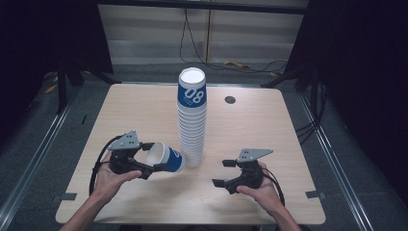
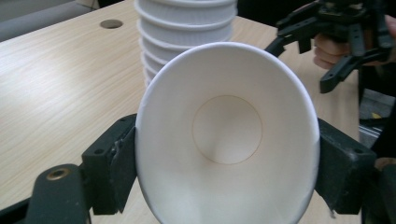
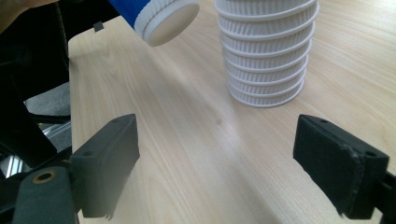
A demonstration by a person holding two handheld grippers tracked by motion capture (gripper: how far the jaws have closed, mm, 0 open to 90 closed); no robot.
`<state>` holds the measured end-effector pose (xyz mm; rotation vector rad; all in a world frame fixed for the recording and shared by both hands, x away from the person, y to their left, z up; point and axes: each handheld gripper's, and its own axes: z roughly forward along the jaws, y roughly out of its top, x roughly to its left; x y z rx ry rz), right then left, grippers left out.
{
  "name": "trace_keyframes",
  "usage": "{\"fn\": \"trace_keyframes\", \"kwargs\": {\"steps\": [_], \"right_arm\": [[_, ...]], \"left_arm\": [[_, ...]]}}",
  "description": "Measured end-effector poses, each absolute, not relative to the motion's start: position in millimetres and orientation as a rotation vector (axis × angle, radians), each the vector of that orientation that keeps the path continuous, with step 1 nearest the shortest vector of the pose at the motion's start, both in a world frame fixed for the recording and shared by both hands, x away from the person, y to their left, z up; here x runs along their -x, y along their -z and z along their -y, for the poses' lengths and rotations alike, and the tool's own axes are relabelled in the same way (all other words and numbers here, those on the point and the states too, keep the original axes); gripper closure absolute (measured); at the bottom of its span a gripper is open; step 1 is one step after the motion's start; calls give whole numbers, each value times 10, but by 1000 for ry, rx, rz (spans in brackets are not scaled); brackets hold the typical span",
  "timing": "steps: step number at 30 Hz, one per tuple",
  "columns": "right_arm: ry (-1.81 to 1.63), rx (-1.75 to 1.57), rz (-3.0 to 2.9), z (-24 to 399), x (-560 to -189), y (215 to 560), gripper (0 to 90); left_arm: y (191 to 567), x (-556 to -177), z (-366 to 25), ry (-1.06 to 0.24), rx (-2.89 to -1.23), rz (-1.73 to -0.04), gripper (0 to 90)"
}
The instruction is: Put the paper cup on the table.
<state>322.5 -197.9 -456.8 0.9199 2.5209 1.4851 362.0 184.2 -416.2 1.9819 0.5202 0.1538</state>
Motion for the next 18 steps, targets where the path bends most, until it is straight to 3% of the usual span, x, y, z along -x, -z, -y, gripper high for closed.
{"fn": "trace_keyframes", "kwargs": {"steps": [18], "right_arm": [[-1471,-956,-2516,1983,-3248,4583,154]], "left_arm": [[3970,-3895,-2020,-295,-1968,-689,193]]}}
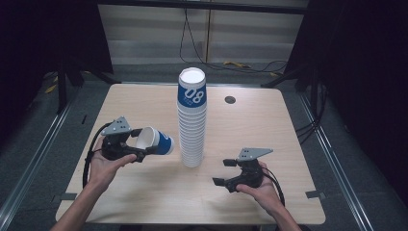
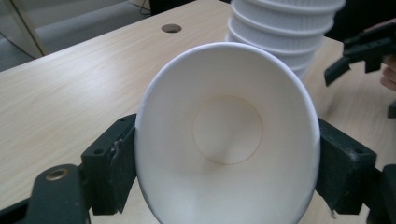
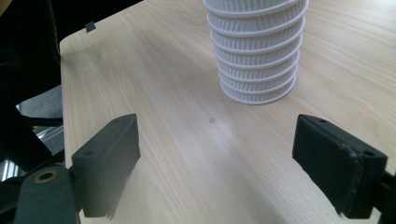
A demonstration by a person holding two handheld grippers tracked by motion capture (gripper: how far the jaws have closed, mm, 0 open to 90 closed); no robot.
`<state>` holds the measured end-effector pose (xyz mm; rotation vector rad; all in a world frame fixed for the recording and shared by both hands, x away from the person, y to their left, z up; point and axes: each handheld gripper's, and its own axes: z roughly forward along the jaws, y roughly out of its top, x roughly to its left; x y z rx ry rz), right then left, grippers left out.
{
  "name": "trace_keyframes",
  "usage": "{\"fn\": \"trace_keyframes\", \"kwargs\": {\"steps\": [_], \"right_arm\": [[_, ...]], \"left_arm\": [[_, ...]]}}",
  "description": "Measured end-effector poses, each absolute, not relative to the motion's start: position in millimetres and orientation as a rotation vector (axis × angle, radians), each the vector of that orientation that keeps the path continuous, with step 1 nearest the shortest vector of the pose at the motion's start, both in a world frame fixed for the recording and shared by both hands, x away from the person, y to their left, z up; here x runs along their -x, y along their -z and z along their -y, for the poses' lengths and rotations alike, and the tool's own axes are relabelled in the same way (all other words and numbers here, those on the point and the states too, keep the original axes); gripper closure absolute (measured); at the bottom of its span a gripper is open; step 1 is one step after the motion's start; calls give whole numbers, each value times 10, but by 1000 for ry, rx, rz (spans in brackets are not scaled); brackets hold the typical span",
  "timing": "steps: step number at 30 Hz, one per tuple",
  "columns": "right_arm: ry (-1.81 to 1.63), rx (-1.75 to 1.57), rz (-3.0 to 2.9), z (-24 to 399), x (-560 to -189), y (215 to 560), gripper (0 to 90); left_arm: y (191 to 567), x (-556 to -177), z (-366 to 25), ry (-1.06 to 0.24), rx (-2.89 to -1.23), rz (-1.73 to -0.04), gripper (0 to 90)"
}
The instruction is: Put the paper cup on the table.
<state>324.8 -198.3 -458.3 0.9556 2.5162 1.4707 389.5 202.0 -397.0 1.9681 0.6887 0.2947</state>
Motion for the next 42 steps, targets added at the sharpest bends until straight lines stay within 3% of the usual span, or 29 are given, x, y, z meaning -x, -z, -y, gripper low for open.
{"fn": "trace_keyframes", "kwargs": {"steps": [11,24,42], "right_arm": [[-1473,-957,-2511,1991,-3258,4566,157],[-1496,-1005,-2499,2122,-3268,4622,165],[-1480,-984,-2527,2034,-3232,4595,192]], "left_arm": [[3931,-4089,-2037,-351,-2042,-760,192],[4017,-4446,-1989,-322,-2176,-857,187],[4129,-4614,-1924,-323,-2370,-929,185]]}}
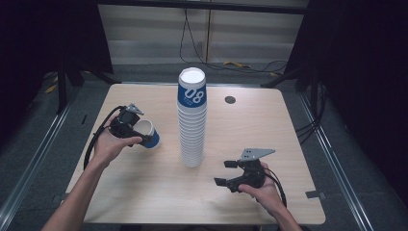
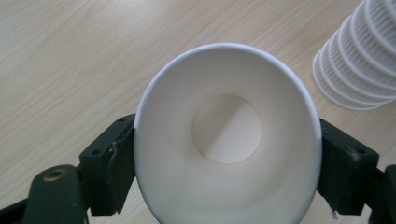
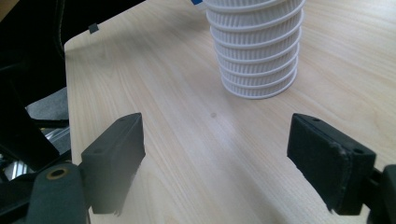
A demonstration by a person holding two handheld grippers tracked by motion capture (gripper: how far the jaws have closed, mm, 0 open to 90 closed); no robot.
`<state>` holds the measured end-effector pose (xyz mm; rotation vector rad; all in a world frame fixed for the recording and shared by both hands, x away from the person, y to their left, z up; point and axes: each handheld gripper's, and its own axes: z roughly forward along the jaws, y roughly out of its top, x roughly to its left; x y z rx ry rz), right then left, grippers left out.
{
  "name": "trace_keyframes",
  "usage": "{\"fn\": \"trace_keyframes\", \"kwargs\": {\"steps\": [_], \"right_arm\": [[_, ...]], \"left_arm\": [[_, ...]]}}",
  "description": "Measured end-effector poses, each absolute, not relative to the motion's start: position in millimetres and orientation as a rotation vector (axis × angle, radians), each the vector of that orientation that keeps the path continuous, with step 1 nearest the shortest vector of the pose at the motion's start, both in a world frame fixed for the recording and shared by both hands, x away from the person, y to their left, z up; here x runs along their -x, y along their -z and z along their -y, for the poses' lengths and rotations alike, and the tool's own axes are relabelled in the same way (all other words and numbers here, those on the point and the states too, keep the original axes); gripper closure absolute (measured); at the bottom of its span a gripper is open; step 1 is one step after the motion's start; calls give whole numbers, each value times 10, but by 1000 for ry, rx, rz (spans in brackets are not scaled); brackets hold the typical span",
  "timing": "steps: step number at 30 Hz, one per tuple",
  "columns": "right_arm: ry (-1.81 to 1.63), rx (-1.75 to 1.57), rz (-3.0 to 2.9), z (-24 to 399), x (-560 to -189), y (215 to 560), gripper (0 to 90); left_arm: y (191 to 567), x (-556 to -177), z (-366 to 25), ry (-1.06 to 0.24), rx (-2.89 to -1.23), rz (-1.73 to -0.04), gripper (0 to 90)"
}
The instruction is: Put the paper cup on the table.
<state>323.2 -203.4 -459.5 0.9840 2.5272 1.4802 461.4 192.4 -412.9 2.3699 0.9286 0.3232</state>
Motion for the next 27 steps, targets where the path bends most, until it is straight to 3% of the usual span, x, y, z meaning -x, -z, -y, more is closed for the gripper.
{"fn": "trace_keyframes", "kwargs": {"steps": [16,27], "right_arm": [[-1480,-993,-2550,2010,-3249,4624,190],[-1481,-997,-2553,2017,-3244,4624,189]], "left_arm": [[4230,-4713,-1732,-353,-2536,-908,162],[4282,-4725,-1675,-362,-2539,-904,149]]}}
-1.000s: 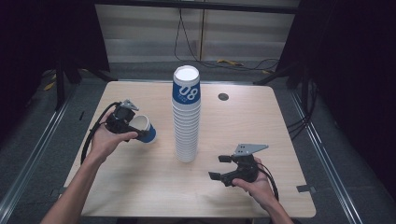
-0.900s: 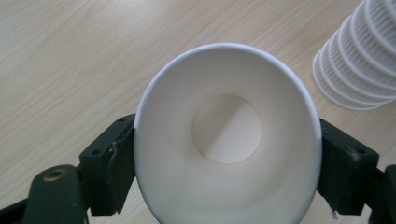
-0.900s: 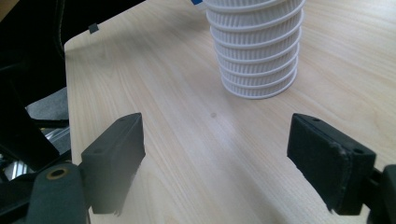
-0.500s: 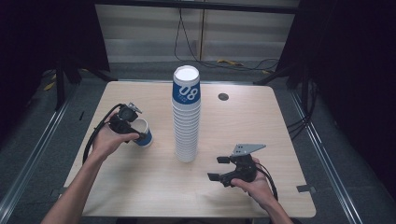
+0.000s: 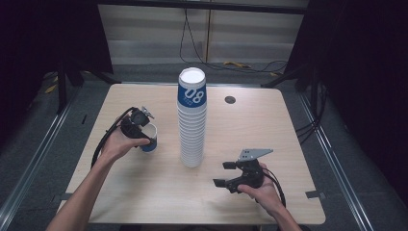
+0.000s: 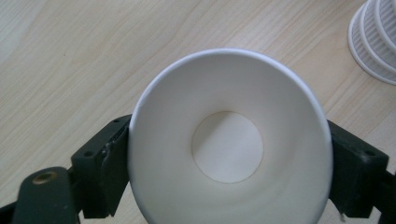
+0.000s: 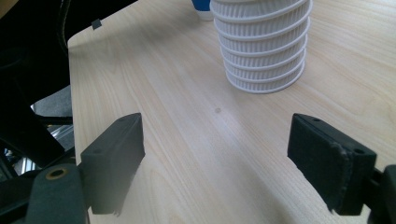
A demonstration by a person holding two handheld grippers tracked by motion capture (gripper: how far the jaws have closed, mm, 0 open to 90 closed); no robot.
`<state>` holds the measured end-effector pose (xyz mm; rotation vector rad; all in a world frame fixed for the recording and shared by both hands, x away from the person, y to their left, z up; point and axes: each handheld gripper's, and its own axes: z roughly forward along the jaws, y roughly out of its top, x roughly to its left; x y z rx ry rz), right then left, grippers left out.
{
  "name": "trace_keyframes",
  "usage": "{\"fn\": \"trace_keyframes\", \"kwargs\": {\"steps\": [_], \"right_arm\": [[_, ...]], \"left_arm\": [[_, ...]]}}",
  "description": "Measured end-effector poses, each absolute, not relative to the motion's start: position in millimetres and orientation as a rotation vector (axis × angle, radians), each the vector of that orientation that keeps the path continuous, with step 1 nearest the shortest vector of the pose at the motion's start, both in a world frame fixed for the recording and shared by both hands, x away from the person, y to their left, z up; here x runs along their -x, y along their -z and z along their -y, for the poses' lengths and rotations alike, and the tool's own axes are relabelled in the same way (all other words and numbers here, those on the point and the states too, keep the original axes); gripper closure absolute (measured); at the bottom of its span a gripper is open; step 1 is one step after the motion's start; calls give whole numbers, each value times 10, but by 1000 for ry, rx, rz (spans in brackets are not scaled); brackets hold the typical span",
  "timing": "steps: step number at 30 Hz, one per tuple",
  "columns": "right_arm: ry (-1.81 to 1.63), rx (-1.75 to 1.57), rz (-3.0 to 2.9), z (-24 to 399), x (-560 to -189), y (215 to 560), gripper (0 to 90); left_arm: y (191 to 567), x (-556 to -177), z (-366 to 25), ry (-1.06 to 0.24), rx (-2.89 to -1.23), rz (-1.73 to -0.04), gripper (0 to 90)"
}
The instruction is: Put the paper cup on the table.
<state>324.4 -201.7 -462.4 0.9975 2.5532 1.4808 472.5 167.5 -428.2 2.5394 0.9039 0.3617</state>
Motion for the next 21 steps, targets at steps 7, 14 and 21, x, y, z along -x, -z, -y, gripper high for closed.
{"fn": "trace_keyframes", "kwargs": {"steps": [7,14,21], "right_arm": [[-1483,-1000,-2554,2016,-3247,4623,186],[-1482,-1003,-2557,2012,-3244,4626,187],[-1480,-1004,-2553,2017,-3249,4627,187]], "left_arm": [[4374,-4727,-1696,-338,-2548,-917,142],[4447,-4739,-1765,-275,-2533,-934,149],[4574,-4723,-1821,-234,-2507,-960,162]]}}
